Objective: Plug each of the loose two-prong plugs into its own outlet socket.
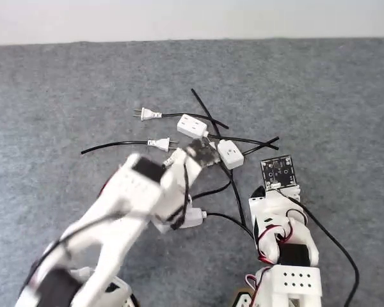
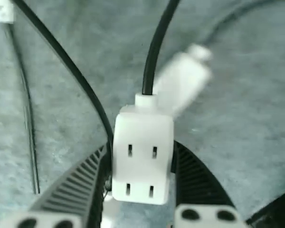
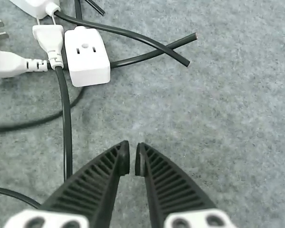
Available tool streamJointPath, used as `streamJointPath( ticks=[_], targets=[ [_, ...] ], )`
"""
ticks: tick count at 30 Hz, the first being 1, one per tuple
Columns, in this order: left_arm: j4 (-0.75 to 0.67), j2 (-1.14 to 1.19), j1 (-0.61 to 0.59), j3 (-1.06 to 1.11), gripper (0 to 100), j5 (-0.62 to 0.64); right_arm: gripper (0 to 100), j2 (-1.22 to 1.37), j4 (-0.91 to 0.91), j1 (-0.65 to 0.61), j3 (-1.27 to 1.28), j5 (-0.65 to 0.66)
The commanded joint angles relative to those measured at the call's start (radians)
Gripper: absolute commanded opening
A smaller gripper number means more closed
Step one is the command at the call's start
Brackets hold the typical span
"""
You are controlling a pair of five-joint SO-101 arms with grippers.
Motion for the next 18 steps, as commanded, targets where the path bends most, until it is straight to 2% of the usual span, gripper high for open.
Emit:
streamJointPath(
  ticks=[1, 3, 6, 8, 12, 18],
  targets=[
    [-0.020, -0.427, -0.002, 0.073, 1, 0.138, 3.7, -0.013, -0.022, -0.007, -0.012, 0.011],
    [-0.014, -0.433, -0.101, 0.074, 2, 0.183, 3.7, -0.013, -0.021, -0.007, -0.011, 0.011],
    [-0.041, -0.308, -0.232, 0.074, 2, 0.138, 3.7, -0.013, -0.019, -0.007, -0.011, 0.011],
    [-0.124, -0.198, -0.288, 0.074, 2, 0.106, 3.7, -0.012, -0.019, -0.007, -0.011, 0.011],
    [-0.316, 0.006, -0.330, 0.044, 2, 0.117, 3.7, -0.012, -0.019, -0.007, -0.011, 0.011],
    [-0.345, 0.269, -0.333, -0.111, 2, 0.175, 3.7, -0.012, -0.019, -0.007, -0.011, 0.011]
  ],
)
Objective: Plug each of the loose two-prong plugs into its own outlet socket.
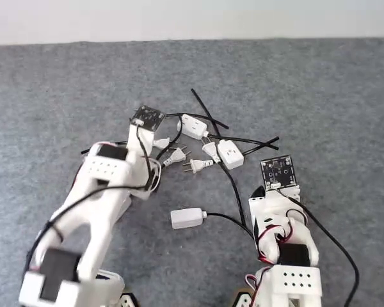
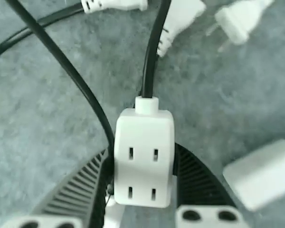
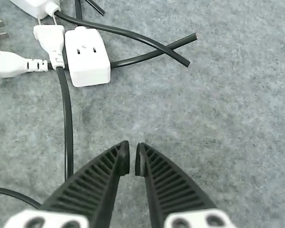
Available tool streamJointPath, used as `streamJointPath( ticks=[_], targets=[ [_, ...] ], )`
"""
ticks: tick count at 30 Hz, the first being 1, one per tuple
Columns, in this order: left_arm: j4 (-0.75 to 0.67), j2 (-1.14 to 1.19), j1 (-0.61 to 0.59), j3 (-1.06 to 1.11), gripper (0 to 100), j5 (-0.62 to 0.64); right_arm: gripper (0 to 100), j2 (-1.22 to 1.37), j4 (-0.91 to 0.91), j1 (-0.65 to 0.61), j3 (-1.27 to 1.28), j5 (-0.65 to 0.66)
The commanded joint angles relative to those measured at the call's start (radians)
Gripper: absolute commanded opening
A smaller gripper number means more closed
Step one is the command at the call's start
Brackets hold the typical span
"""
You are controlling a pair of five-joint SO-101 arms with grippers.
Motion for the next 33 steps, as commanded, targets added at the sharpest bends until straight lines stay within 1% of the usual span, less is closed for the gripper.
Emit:
streamJointPath(
  ticks=[1, 5, 7, 9, 12, 14, 19, 21, 24, 29, 33],
  targets=[
    [-0.034, 0.178, -0.009, -0.140, 2, 0.060, 3.7, -0.012, -0.019, -0.007, -0.011, 0.011],
    [-0.034, 0.319, -0.002, -0.174, 2, 0.063, 3.7, -0.010, -0.021, -0.007, -0.011, 0.011],
    [-0.008, 0.339, -0.011, -0.208, 5, 0.064, 3.7, -0.010, -0.021, -0.007, -0.011, 0.011],
    [0.005, 0.328, -0.028, -0.219, 11, 0.066, 3.7, -0.013, -0.022, -0.008, -0.003, 0.011],
    [0.009, 0.272, -0.049, -0.199, 23, 0.058, 3.7, -0.013, -0.022, -0.008, -0.002, 0.011],
    [0.003, 0.212, -0.057, -0.165, 27, 0.018, 3.7, -0.013, -0.022, -0.008, -0.002, 0.011],
    [-0.002, 0.028, -0.058, -0.073, 23, -0.140, 3.7, -0.013, -0.024, -0.021, 0.000, 0.011],
    [-0.002, -0.029, -0.051, -0.042, 22, -0.175, 3.7, -0.013, -0.024, -0.038, 0.003, 0.012],
    [-0.040, -0.058, -0.015, 0.015, 22, -0.186, 3.7, -0.013, -0.024, -0.039, 0.003, 0.012],
    [-0.098, -0.020, 0.064, 0.062, 23, -0.224, 3.7, -0.013, -0.024, -0.039, 0.003, 0.012],
    [-0.144, 0.052, 0.063, 0.022, 23, -0.207, 3.7, -0.013, -0.024, -0.039, 0.003, 0.012]
  ],
)
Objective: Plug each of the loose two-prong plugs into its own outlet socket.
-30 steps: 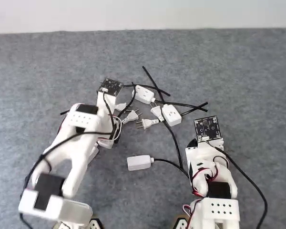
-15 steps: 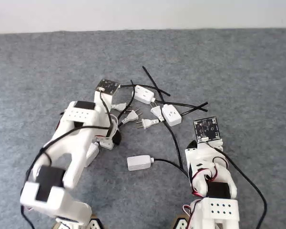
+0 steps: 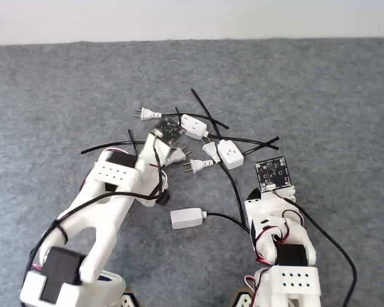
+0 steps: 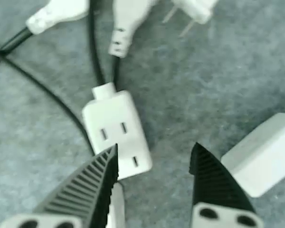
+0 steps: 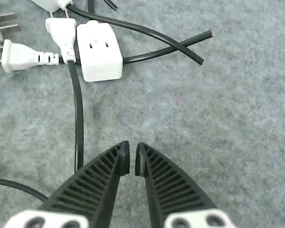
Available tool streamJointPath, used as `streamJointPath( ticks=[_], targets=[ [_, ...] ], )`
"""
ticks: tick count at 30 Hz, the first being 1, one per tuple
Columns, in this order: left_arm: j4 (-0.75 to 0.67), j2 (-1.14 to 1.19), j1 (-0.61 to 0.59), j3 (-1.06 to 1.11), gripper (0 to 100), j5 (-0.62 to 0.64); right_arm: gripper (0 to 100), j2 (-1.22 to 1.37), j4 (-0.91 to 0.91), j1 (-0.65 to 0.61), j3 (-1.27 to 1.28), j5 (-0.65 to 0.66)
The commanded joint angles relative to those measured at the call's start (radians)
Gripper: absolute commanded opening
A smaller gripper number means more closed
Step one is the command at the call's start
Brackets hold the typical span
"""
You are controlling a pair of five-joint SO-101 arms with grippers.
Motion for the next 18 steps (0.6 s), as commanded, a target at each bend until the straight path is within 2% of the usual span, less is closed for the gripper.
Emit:
streamJointPath(
  ticks=[1, 8, 18],
  targets=[
    [-0.081, 0.064, -0.011, -0.064, 23, 0.020, 3.7, -0.013, -0.024, -0.002, -0.012, 0.011],
    [-0.129, 0.153, -0.089, -0.153, 22, 0.052, 3.7, -0.013, -0.024, -0.004, -0.012, 0.011],
    [-0.124, 0.152, -0.074, -0.117, 22, 0.044, 3.7, -0.013, -0.024, -0.004, -0.012, 0.011]
  ],
)
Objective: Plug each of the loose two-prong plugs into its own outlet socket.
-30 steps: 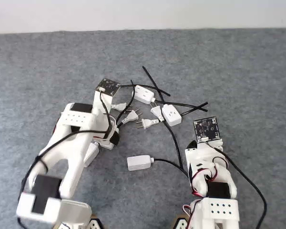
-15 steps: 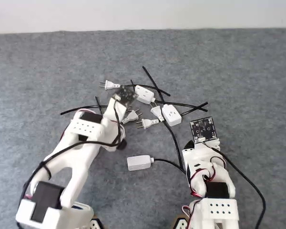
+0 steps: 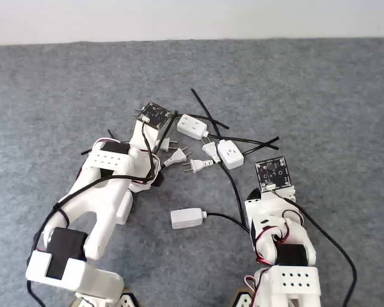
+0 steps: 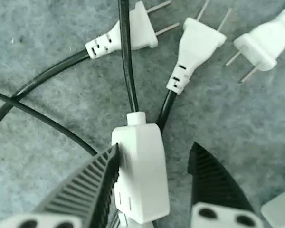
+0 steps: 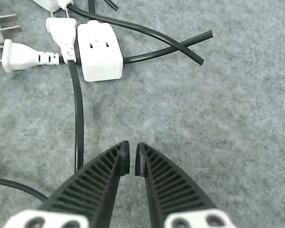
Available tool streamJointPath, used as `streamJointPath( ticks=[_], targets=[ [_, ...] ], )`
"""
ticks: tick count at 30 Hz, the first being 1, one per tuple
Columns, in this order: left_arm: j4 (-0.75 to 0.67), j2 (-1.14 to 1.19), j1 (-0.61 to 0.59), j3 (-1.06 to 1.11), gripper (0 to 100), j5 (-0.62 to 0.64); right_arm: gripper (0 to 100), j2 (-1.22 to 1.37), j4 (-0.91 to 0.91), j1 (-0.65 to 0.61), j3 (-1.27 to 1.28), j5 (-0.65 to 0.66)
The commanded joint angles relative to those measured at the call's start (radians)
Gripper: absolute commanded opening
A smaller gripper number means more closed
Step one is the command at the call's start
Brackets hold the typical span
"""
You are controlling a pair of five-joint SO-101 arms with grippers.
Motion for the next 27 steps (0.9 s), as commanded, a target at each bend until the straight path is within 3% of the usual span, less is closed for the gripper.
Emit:
streamJointPath(
  ticks=[1, 11, 18, 27],
  targets=[
    [-0.008, -0.011, 0.008, -0.002, 22, 0.003, 3.7, -0.013, -0.024, -0.004, -0.012, 0.011],
    [0.107, -0.206, 0.054, 0.059, 22, 0.008, 3.7, -0.005, -0.051, -0.004, -0.009, 0.011],
    [0.072, -0.445, 0.117, 0.205, 22, 0.055, 3.7, -0.005, -0.051, -0.004, -0.009, 0.011],
    [0.061, -0.163, -0.009, 0.031, 22, 0.075, 3.7, -0.013, -0.056, -0.031, 0.005, 0.011]
  ],
)
